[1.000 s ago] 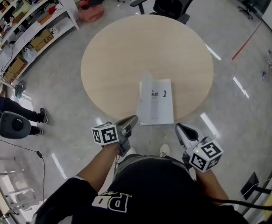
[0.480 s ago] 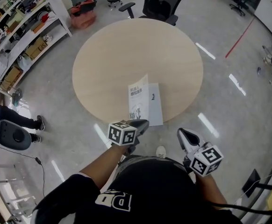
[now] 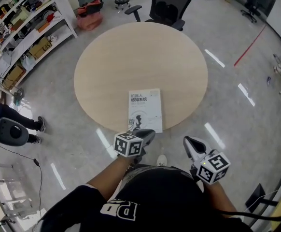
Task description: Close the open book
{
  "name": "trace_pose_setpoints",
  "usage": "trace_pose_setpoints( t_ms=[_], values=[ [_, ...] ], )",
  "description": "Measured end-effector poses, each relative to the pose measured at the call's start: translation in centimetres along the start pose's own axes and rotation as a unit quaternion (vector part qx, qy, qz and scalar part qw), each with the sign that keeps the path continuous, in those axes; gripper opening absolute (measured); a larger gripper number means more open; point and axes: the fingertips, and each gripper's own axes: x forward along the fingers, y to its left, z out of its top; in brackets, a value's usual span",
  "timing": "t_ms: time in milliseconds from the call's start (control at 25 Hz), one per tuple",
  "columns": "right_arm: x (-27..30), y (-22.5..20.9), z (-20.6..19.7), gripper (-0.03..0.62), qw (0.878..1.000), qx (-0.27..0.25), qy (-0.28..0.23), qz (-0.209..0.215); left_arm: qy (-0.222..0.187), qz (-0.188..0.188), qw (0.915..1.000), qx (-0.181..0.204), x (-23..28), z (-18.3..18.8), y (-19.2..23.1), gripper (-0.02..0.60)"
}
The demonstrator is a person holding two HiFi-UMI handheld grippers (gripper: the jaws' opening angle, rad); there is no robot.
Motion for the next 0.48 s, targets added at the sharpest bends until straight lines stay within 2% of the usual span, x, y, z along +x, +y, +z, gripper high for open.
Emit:
trace_pose_setpoints(
  t_ms=[120,320,400,480],
  values=[
    [0.4,0.1,0.1,0.008,0.999,-0.008,0.012,0.032,-0.024,0.014,0.9996,-0.005,-0.6,0.4,-1.0,0.008],
    [2.4,2.1,0.2,0.008,0.994,-0.023,0.033,0.100,-0.072,0.036,0.9967,-0.010,-4.8,1.3,-2.3,0.008],
    [3.7,3.2,0.0,0.008,0.990,-0.030,0.046,0.130,-0.099,0.044,0.9938,-0.024,-6.9,1.8,-2.7,0.006],
    [5.4,4.7,-0.5,0.008,0.984,-0.040,0.060,0.161,-0.130,0.045,0.9890,-0.056,-9.4,2.2,-3.0,0.006]
  ],
)
